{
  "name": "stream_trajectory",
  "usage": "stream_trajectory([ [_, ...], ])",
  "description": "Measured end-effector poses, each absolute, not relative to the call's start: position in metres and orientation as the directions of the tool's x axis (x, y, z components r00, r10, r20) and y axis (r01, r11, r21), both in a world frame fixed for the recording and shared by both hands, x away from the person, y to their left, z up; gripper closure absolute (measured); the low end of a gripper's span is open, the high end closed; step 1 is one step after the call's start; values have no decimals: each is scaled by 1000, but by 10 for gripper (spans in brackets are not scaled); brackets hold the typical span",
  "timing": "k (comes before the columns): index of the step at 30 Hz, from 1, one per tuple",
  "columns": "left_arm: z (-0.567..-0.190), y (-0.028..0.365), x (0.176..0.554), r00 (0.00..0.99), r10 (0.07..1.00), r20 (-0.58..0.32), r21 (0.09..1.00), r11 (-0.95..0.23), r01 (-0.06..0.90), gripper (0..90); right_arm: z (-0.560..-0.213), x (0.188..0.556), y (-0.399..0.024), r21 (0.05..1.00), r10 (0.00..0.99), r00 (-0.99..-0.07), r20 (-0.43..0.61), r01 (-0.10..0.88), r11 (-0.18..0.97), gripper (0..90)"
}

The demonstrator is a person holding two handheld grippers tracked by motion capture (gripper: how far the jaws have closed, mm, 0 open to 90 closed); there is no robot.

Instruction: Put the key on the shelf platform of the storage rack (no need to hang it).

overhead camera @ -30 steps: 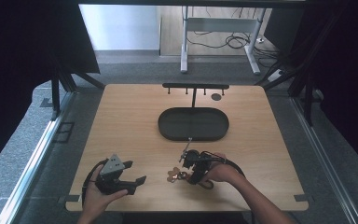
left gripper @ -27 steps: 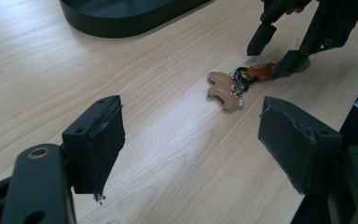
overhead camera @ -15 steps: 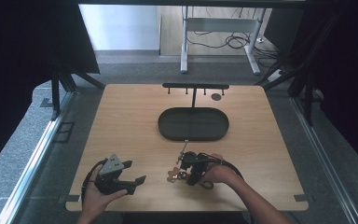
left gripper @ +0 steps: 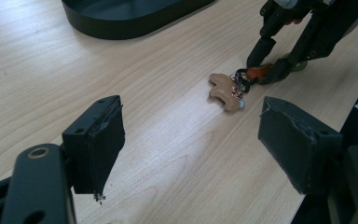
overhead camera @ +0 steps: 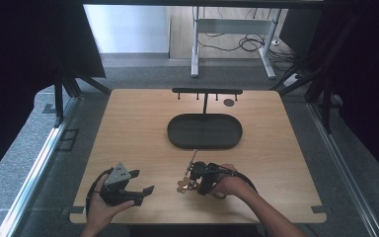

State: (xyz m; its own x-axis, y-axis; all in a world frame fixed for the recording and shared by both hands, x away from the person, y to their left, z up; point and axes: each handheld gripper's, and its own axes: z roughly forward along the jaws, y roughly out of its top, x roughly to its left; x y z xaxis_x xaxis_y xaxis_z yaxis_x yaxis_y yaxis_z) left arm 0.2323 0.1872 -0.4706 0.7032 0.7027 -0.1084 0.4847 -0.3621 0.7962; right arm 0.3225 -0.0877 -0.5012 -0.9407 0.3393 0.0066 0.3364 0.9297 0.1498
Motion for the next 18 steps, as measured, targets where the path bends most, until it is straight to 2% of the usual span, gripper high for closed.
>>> stream_trajectory([
  [18,-471,186,232,704,702,-108,795,-364,485,228,-501,324,-89,150,334,-942,13,332,931,663],
])
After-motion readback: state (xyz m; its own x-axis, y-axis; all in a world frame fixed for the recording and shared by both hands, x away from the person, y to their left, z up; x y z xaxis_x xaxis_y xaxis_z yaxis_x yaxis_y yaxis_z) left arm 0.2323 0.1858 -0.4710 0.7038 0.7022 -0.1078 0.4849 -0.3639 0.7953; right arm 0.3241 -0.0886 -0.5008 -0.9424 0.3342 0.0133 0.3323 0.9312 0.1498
